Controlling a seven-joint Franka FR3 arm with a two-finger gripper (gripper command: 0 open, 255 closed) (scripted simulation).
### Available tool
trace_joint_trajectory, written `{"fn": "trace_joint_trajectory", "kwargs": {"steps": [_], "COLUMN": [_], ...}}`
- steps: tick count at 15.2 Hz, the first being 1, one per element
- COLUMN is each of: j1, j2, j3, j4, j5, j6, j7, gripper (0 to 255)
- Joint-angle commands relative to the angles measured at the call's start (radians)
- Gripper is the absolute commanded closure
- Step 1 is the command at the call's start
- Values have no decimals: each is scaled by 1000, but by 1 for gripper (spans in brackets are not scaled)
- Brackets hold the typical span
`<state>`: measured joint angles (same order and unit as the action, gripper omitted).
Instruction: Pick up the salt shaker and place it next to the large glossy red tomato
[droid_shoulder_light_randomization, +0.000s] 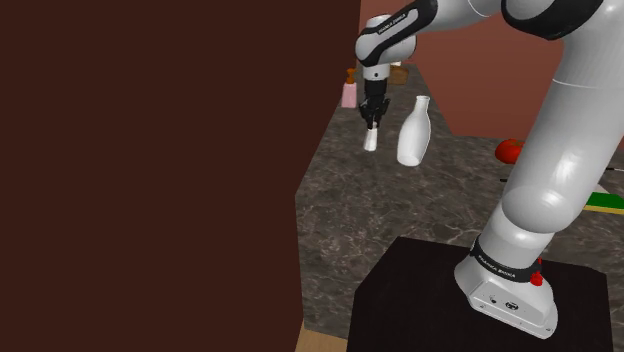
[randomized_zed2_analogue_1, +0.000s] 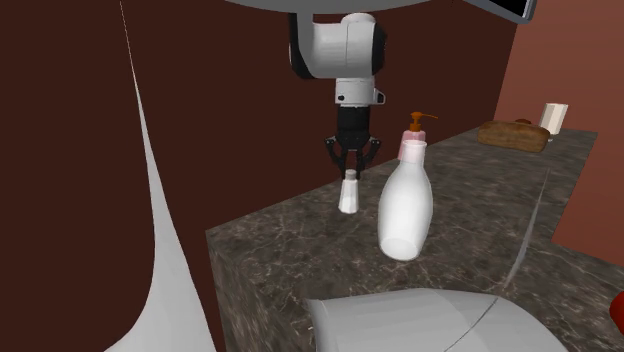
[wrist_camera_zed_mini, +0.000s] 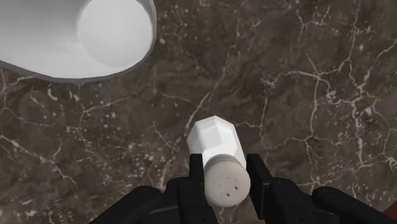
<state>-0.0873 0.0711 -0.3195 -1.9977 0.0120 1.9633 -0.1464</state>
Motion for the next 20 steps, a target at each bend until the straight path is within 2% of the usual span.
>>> {"fn": "trace_joint_trajectory", "kwargs": {"steps": [1, 20], "j1": [0, 3], "j2": [-9, -53], "j3": [0, 1], "j4": [15, 222], "j5": [-3, -17], "j6": [-24, -273], "j7": [2, 10], "gripper": [255, 255]}}
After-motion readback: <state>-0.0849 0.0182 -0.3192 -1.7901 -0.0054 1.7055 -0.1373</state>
